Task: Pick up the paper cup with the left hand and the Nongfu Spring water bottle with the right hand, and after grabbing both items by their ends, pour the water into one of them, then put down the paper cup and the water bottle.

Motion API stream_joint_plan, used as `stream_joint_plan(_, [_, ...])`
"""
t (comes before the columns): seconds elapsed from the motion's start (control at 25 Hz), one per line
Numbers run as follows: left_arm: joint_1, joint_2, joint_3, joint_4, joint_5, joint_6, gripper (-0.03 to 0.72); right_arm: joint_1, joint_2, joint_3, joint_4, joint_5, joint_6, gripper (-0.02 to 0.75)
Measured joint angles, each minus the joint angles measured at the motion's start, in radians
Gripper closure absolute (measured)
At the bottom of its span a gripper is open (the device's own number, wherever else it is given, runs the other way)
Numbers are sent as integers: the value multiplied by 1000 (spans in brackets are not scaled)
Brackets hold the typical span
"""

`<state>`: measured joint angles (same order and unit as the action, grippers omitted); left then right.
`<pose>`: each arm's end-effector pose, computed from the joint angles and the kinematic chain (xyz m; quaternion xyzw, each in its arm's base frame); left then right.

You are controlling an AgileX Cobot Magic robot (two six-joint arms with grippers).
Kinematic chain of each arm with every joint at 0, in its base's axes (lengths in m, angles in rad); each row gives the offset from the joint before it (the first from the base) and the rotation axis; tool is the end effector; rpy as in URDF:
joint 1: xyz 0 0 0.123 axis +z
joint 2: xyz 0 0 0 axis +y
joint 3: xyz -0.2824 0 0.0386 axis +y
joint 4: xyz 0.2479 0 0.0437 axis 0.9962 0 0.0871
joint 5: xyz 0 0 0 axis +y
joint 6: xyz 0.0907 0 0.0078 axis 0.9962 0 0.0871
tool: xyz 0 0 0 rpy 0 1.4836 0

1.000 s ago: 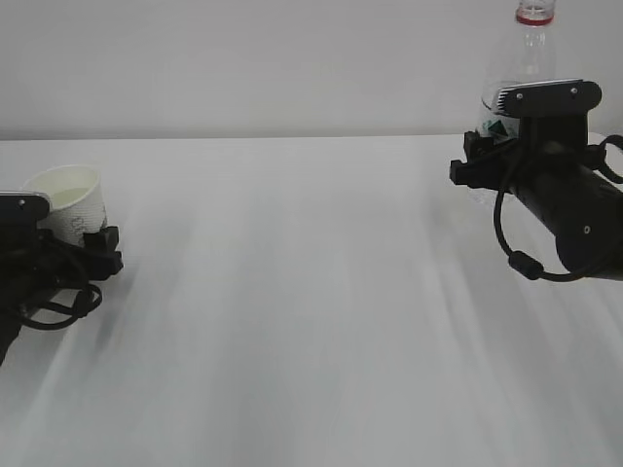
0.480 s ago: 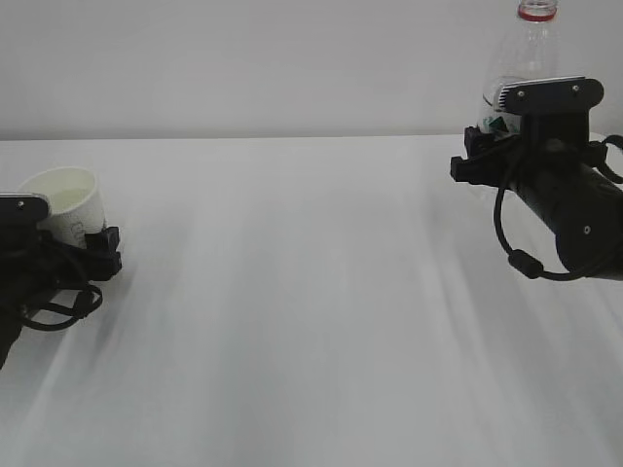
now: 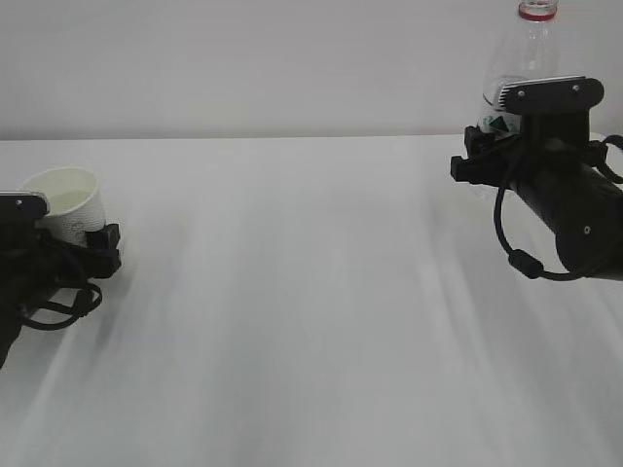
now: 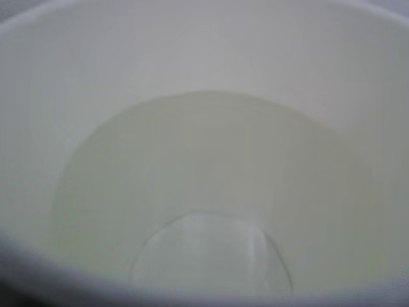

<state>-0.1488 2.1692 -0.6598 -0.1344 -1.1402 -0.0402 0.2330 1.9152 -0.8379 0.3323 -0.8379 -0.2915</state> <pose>0.3344 -0.0389 0.0643 -0.0157 0.7997 -0.0248 0.5997 0.3694 0.0650 0.1622 -0.0356 0.7653 -0.0400 0.6414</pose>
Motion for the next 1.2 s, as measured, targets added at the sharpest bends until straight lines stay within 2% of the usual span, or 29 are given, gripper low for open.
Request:
stream_joint_plan(0.76, [0, -18, 14, 7, -2, 2, 6, 0, 0, 0, -5, -22, 0, 208])
stream_joint_plan(1.2, [0, -55, 102, 11, -4, 2, 6, 0, 0, 0, -5, -26, 0, 207])
